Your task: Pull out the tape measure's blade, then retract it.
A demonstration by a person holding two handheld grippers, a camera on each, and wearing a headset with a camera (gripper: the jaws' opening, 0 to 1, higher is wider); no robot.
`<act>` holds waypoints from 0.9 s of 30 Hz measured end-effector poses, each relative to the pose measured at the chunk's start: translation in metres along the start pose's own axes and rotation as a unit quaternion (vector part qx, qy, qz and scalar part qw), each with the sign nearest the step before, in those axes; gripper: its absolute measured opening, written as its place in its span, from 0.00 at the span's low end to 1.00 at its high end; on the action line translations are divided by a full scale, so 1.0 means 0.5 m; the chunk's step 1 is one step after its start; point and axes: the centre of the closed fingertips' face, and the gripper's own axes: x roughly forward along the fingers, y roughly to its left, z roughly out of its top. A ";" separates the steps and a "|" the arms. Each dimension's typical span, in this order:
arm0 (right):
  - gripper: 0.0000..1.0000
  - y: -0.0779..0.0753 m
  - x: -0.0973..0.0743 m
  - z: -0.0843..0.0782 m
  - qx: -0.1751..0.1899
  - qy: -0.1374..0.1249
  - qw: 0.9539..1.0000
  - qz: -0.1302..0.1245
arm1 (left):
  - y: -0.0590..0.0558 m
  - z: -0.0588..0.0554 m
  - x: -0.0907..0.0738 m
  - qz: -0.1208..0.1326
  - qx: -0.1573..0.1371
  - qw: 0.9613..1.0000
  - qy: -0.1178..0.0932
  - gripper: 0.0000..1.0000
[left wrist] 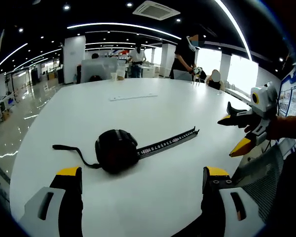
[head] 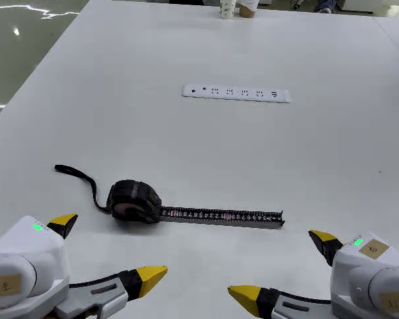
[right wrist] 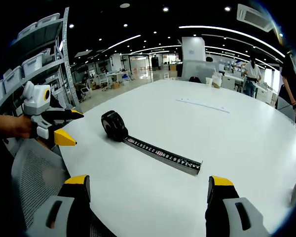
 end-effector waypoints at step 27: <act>0.99 0.011 -0.004 0.010 0.039 -0.007 0.999 -0.015 | -0.036 -0.008 0.008 0.008 -0.019 1.000 0.011 0.99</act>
